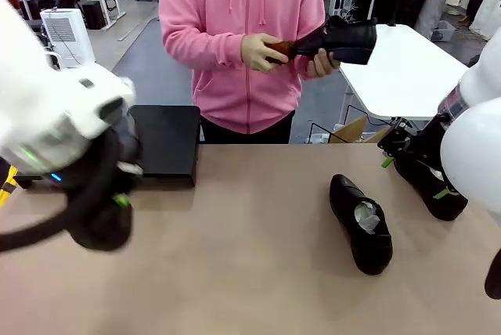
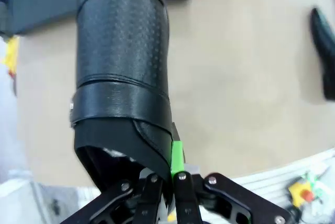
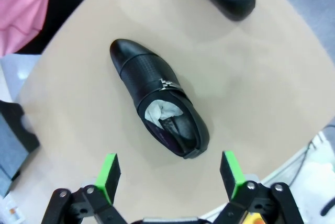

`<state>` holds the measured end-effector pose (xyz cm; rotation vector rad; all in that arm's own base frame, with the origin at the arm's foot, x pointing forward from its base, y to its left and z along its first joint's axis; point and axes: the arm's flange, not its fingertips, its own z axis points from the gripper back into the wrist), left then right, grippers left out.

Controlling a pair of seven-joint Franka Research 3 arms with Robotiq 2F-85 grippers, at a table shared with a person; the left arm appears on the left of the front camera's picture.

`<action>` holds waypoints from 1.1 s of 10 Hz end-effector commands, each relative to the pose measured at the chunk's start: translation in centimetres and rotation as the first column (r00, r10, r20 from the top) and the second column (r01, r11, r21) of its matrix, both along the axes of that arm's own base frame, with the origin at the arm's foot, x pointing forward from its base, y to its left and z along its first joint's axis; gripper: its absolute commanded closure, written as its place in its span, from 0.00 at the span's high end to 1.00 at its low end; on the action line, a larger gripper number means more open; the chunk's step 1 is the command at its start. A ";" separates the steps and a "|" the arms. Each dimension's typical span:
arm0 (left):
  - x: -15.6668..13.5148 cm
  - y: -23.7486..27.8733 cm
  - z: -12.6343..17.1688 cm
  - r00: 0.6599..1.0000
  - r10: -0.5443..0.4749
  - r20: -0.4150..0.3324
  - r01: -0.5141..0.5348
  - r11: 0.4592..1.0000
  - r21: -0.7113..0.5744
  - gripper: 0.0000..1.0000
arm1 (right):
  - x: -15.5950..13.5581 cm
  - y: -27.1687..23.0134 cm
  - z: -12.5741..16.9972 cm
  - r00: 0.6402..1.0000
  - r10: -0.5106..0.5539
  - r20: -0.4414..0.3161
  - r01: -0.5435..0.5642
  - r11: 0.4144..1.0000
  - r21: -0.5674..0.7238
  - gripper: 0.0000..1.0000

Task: Organize the shoes by placing them on the stand.
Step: Place the Shoe from the middle of the table onto the Shoes Stand.

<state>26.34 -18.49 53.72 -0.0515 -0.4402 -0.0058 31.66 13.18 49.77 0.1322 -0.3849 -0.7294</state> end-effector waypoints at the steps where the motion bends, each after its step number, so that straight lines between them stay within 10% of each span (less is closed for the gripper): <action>1: 3.7 4.6 -1.3 0.991 0.015 0.130 -0.028 0.995 0.099 0.00 | 0.1 0.0 0.0 1.000 0.010 0.013 -0.010 1.000 0.000 1.00; 8: 20.7 15.9 -5.0 0.992 0.056 0.110 -0.092 0.931 0.352 0.00 | 0.1 0.0 0.0 1.000 0.010 0.013 -0.010 1.000 0.000 1.00; 11: 20.4 16.9 -6.2 0.996 0.048 0.077 -0.071 0.939 0.337 0.00 | 0.1 0.0 0.0 1.000 0.010 0.013 -0.010 1.000 0.000 1.00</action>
